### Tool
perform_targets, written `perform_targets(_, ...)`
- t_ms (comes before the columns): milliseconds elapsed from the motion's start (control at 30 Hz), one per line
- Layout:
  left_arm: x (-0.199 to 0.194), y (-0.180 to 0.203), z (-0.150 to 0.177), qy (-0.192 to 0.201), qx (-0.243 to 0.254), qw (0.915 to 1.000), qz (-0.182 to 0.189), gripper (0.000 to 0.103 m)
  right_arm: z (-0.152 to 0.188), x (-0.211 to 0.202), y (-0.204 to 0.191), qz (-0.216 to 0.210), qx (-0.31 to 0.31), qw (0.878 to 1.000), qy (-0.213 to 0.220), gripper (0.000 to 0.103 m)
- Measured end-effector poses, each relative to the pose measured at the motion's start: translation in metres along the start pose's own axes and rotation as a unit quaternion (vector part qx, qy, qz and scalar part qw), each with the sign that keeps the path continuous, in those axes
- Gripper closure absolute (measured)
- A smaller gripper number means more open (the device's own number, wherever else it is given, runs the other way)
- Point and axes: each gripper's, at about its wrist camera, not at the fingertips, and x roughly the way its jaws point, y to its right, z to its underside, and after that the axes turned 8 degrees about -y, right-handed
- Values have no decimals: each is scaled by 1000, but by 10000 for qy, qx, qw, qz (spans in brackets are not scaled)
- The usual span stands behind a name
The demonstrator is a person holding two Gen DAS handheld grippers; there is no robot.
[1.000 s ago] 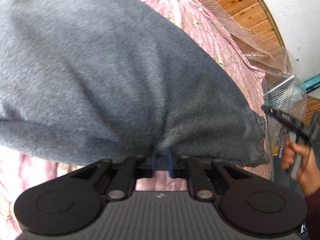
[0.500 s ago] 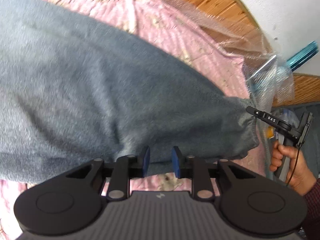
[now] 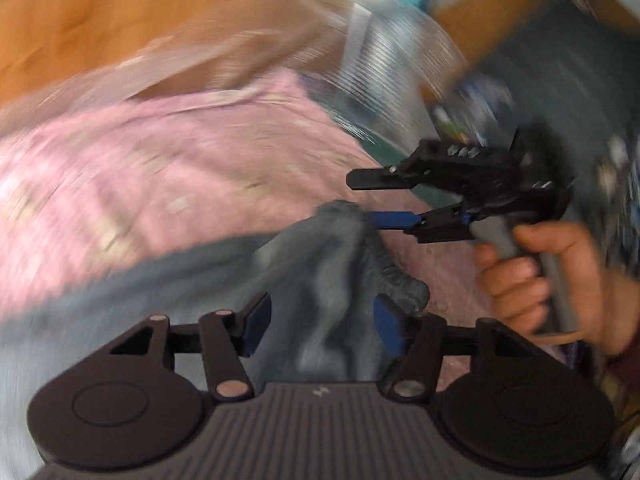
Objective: Fold clothes
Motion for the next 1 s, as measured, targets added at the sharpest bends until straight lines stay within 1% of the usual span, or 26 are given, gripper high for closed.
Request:
perform_targets(33, 12, 8, -10, -106, 378, 9992, -71, 46, 5, -3, 0, 38, -146, 9999, 18, 34)
perform_targets(67, 24, 18, -19, -198, 798, 9965, -148, 46, 9, -6, -1, 76, -292, 9995, 36, 34)
perform_targets(133, 43, 34, -28, -286, 1514, 9871, -443, 46, 18, -11, -2, 152, -583, 9982, 72, 31)
perform_targets(167, 52, 38, -32, -318, 1759, 9825, -524, 46, 23, -14, -2, 190, -729, 9971, 90, 30)
perform_targets(233, 70, 41, -43, -390, 2076, 9759, -550, 46, 32, -19, -3, 265, -1019, 9944, 126, 30)
perform_targets(300, 86, 41, -48, -538, 2259, 9715, -473, 47, 41, -25, -4, 341, -1309, 9907, 162, 30)
perform_targets(333, 94, 41, -51, -612, 2351, 9691, -434, 52, 46, -28, -4, 378, -1453, 9885, 179, 30)
perform_targets(367, 102, 37, -54, -775, 2428, 9662, -394, 61, 51, -30, -4, 416, -1597, 9861, 197, 30)
perform_targets(400, 107, 34, -56, -896, 2451, 9647, -353, 97, 55, -33, -5, 453, -1741, 9834, 215, 30)
perform_targets(433, 112, 31, -58, -1017, 2472, 9631, -312, 100, 60, -36, -5, 491, -1884, 9806, 233, 30)
perform_targets(467, 107, 27, -59, -901, 2453, 9649, -250, 101, 64, -39, -6, 528, -2027, 9775, 250, 30)
perform_targets(500, 99, 20, -61, -803, 2325, 9693, -52, 101, 69, -41, -6, 565, -2170, 9742, 268, 30)
perform_targets(633, 67, 8, -67, -560, 2179, 9740, 269, 101, 87, -52, -8, 712, -2734, 9587, 338, 31)
perform_targets(667, 59, 5, -69, -499, 2142, 9749, 349, 101, 89, -52, -11, 716, -2945, 9523, 348, 31)
perform_targets(733, 42, -1, -72, -377, 2067, 9764, 509, 101, 83, -45, -24, 585, -3503, 9343, 309, 30)
perform_targets(833, 18, -10, -76, -194, 1953, 9777, 749, 101, 73, -31, -42, 296, -4210, 9066, 33, 30)
perform_targets(867, 14, -11, -79, -142, 1983, 9769, 790, 101, 71, -24, -46, 216, -4410, 8972, -119, 30)
perform_targets(900, 10, -11, -81, -90, 2012, 9760, 831, 101, 69, -17, -48, 135, -4553, 8893, -406, 32)
perform_targets(933, 7, -11, -84, -46, 2023, 9755, 860, 101, 68, -9, -47, 38, -4661, 8814, -773, 43)
perform_targets(967, 5, -11, -88, -19, 2047, 9755, 806, 101, 67, -6, -45, -38, -4707, 8755, -1095, 50)
perform_targets(1000, 6, -10, -91, -43, 2086, 9749, 776, 101, 66, -6, -42, -96, -4700, 8718, -1377, 59)
